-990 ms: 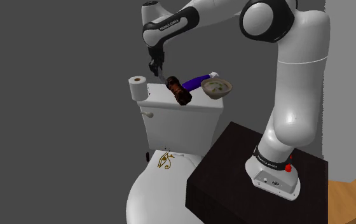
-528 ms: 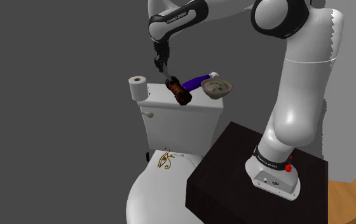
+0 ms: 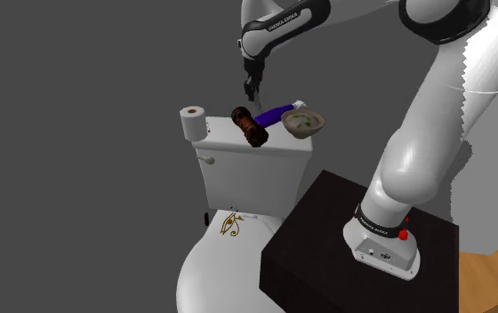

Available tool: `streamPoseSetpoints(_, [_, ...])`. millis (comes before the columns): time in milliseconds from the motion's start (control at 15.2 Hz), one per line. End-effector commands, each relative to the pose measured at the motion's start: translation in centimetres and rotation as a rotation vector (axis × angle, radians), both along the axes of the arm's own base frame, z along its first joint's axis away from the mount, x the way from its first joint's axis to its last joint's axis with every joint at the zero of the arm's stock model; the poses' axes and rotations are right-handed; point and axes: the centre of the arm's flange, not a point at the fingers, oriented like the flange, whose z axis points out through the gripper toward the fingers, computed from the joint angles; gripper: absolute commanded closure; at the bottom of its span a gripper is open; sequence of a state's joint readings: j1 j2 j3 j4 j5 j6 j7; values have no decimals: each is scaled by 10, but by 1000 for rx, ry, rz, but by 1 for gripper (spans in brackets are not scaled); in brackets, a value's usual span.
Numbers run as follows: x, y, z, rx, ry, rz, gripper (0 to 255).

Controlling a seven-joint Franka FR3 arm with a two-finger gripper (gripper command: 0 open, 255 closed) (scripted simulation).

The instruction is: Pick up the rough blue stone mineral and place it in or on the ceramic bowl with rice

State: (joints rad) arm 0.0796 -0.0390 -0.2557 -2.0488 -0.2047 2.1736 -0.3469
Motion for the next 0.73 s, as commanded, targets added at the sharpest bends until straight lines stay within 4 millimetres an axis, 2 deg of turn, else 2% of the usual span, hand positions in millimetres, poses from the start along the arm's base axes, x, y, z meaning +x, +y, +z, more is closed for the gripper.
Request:
streamPoseSetpoints(0, [-21,-13,1,0,0,1,255])
streamPoseSetpoints(660, [-127,-92,3,0,0,1,255])
